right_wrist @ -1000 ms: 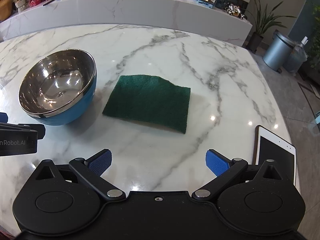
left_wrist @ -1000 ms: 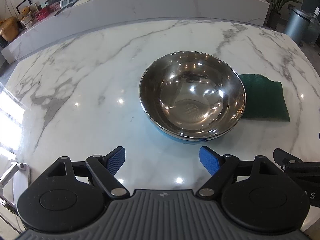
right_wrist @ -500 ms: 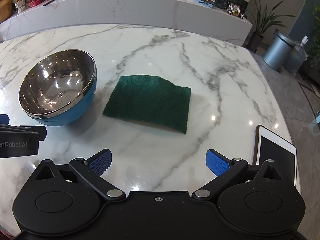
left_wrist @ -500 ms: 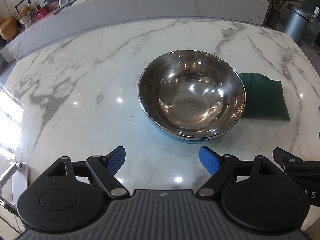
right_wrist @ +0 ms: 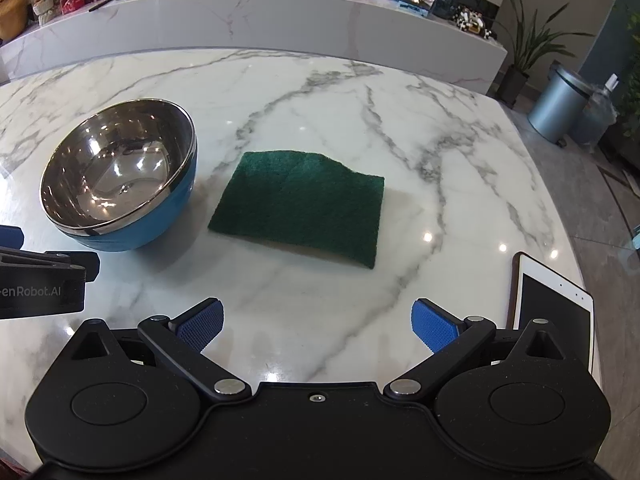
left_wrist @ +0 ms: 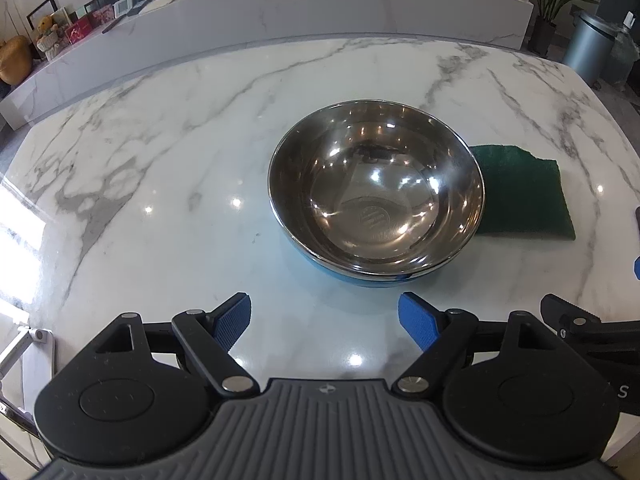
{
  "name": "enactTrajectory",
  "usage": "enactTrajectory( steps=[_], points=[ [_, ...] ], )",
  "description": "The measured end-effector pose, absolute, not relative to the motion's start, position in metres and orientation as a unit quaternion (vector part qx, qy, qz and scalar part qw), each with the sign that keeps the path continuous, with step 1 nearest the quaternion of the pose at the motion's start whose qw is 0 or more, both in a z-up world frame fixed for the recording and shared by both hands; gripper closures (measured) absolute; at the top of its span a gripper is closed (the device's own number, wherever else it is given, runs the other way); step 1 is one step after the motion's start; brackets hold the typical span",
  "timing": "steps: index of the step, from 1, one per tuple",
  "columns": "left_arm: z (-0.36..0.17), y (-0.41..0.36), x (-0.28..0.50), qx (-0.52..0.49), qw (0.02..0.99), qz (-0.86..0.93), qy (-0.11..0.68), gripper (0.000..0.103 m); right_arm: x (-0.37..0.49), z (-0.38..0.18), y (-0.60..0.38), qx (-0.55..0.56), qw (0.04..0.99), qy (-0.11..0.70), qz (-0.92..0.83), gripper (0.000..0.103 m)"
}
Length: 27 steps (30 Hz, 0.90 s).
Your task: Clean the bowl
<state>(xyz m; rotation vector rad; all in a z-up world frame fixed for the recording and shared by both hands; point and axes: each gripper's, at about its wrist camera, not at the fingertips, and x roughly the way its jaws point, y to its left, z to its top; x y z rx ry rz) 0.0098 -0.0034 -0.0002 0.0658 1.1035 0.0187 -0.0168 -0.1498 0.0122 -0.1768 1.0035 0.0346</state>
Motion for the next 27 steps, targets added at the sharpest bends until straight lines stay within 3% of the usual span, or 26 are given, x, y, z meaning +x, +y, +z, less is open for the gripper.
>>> enactTrajectory(
  steps=[27],
  points=[
    [-0.0028, -0.0036, 0.011, 0.028, 0.847, 0.008, 0.531, 0.022, -0.0159, 0.0114, -0.1482, -0.092, 0.872, 0.481, 0.019, 0.003]
  ],
)
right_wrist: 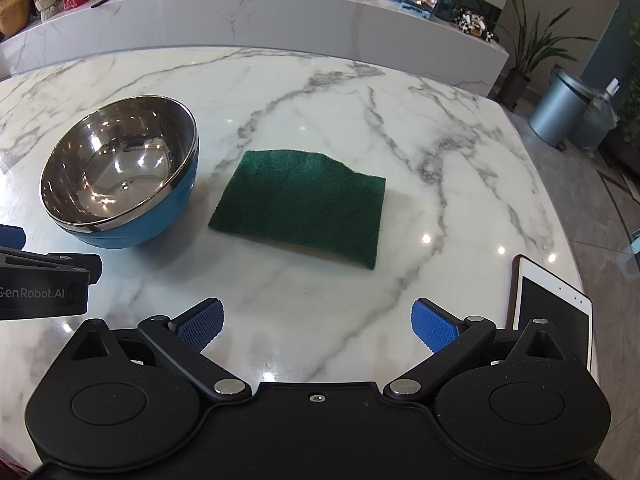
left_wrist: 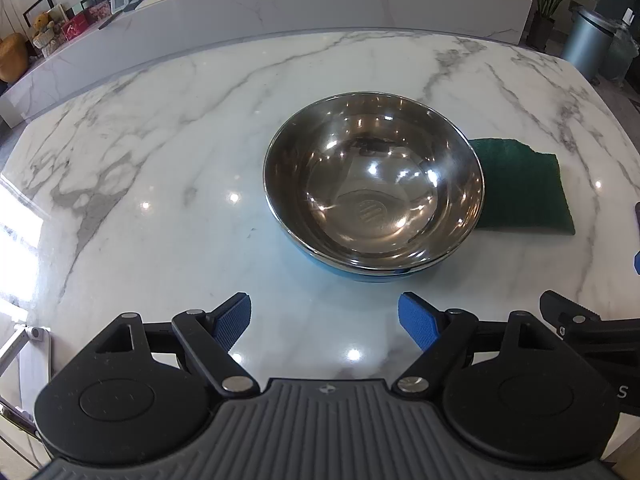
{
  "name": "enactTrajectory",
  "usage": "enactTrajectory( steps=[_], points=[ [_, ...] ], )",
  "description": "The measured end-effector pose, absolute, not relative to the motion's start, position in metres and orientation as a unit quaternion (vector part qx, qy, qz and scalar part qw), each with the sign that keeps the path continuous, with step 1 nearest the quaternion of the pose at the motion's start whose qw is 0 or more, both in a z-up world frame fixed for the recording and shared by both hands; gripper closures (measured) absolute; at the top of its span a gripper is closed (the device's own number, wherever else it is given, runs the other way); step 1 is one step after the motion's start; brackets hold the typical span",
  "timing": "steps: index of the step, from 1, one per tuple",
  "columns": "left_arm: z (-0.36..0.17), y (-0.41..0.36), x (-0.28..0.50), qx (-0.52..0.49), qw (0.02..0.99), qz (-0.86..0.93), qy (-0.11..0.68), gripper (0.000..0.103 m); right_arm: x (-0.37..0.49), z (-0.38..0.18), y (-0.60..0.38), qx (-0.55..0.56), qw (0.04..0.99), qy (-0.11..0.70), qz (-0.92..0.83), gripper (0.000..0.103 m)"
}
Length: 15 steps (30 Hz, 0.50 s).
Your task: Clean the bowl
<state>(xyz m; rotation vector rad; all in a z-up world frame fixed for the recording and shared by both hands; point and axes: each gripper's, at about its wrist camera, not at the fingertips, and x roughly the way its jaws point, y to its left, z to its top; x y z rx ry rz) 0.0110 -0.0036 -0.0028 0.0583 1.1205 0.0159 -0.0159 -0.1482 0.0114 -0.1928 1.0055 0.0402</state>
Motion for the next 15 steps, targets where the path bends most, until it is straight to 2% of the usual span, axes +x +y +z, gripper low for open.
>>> enactTrajectory(
  steps=[15],
  points=[
    [-0.0014, -0.0023, 0.009, 0.037, 0.851, 0.014, 0.524, 0.022, -0.0148, 0.0096, -0.1483, -0.095, 0.87, 0.483, 0.019, 0.003]
  ],
)
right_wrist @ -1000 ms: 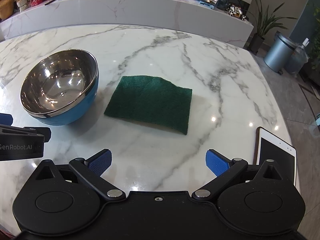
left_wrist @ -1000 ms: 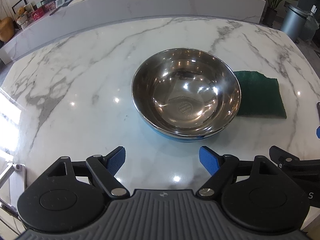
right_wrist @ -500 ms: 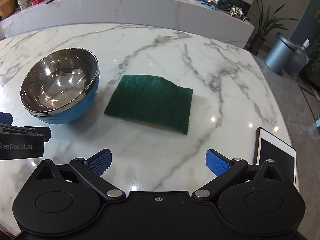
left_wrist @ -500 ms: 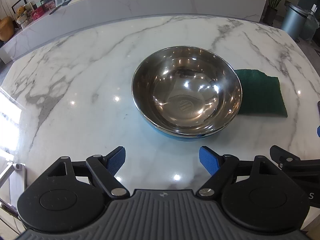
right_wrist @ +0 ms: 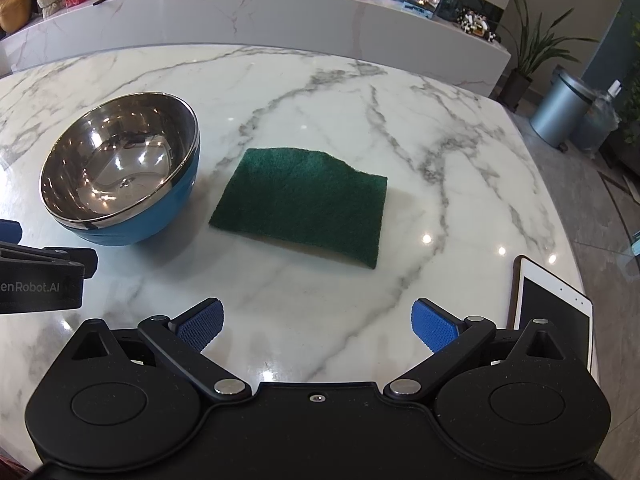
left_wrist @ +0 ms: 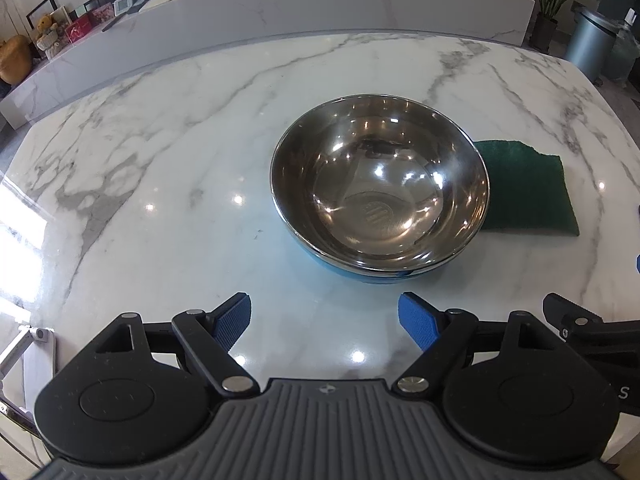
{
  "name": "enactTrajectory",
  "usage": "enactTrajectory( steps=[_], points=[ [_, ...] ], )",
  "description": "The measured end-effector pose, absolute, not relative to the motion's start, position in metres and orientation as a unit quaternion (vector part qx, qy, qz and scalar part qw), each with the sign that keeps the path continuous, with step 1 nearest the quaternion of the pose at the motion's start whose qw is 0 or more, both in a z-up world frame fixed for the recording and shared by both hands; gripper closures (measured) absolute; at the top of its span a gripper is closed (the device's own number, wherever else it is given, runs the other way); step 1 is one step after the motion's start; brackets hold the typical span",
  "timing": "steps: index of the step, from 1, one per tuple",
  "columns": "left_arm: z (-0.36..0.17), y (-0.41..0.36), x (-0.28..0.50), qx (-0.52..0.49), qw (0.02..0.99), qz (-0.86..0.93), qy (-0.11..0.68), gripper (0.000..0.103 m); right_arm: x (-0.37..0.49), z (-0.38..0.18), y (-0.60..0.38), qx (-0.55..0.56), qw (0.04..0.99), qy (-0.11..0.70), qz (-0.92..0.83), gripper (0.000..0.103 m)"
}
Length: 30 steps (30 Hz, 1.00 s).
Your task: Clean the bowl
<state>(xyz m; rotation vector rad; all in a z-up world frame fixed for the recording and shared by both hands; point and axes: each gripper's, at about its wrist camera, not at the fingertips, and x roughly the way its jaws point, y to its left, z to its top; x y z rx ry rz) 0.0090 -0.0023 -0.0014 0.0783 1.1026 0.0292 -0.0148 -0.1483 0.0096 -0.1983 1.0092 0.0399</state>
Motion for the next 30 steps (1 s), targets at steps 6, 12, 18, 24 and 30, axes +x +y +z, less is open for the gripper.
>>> enactTrajectory(
  steps=[6, 12, 18, 24, 30],
  points=[
    [-0.002, -0.002, 0.009, 0.043, 0.845, 0.013, 0.532, 0.025, -0.014, 0.01, -0.15, -0.089, 0.872, 0.481, 0.02, 0.004],
    [-0.001, 0.007, 0.007, 0.027, 0.842, 0.006, 0.539, 0.034, -0.012, 0.009, -0.151, -0.088, 0.871, 0.483, 0.019, 0.007],
    [0.007, 0.018, 0.003, -0.009, 0.839, -0.018, 0.543, 0.039, -0.012, 0.009, -0.15, -0.091, 0.873, 0.479, 0.022, 0.008],
    [0.015, 0.02, -0.003, -0.019, 0.84, -0.049, 0.54, 0.044, -0.01, 0.007, -0.147, -0.094, 0.872, 0.48, 0.024, 0.008],
    [0.021, 0.024, -0.005, -0.047, 0.838, -0.064, 0.54, 0.057, -0.011, 0.007, -0.145, -0.099, 0.872, 0.478, 0.026, 0.008]
  ],
)
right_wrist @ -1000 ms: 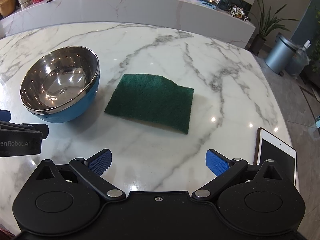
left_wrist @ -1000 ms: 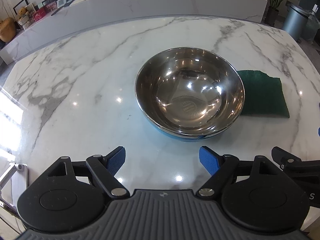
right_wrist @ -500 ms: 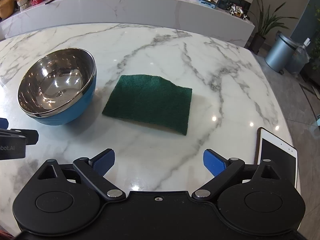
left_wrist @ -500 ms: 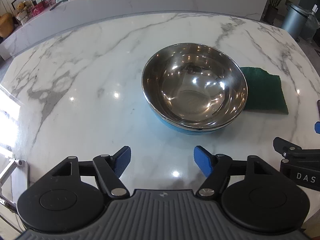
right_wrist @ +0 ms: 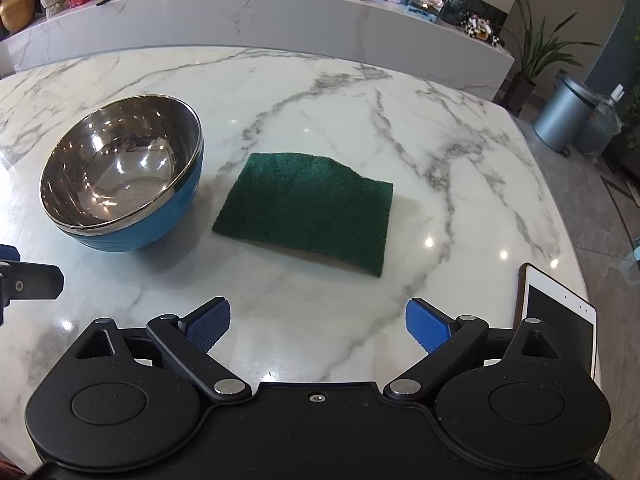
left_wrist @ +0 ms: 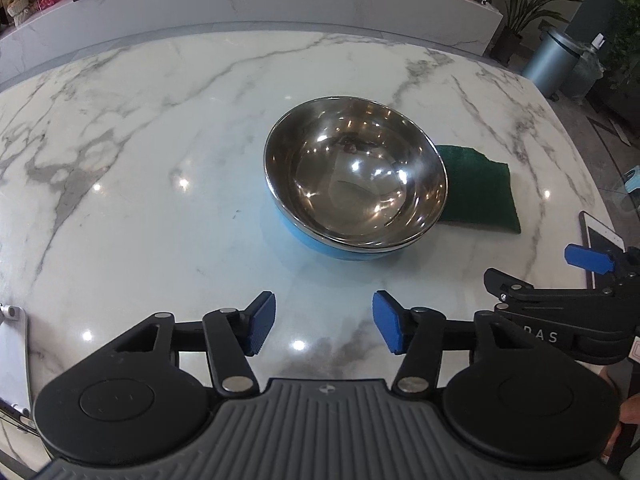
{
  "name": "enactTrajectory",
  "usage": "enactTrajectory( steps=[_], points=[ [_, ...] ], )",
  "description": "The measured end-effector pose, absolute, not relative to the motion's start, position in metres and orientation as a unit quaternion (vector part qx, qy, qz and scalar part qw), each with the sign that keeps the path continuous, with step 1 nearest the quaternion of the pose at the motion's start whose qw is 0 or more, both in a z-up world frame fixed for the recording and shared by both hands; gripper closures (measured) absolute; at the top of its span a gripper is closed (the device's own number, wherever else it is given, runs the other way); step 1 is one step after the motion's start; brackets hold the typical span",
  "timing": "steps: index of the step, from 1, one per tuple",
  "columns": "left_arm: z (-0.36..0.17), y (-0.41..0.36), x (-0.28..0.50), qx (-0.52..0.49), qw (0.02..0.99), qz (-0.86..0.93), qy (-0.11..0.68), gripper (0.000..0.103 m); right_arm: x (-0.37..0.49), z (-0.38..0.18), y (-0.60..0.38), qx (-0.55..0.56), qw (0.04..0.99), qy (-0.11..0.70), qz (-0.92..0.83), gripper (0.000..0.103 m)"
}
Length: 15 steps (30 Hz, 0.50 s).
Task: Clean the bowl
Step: 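Move the left tool to the bowl rim while the right tool approaches the green pad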
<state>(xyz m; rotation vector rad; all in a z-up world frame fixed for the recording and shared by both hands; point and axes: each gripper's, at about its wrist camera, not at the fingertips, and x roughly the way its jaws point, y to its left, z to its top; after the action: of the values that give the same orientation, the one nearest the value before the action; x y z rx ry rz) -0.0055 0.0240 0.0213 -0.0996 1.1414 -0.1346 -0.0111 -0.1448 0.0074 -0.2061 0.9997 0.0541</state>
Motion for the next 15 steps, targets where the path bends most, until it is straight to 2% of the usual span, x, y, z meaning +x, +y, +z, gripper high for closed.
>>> enactTrajectory(
  steps=[3, 15],
  points=[
    [0.029, 0.023, -0.007, -0.053, 0.839, -0.073, 0.536, 0.06, -0.012, 0.007, -0.143, -0.101, 0.872, 0.478, 0.027, 0.008],
    [0.048, 0.027, 0.015, -0.063, 0.851, -0.053, 0.519, 0.059, -0.012, 0.014, -0.143, -0.103, 0.873, 0.475, 0.036, 0.01]
  ],
)
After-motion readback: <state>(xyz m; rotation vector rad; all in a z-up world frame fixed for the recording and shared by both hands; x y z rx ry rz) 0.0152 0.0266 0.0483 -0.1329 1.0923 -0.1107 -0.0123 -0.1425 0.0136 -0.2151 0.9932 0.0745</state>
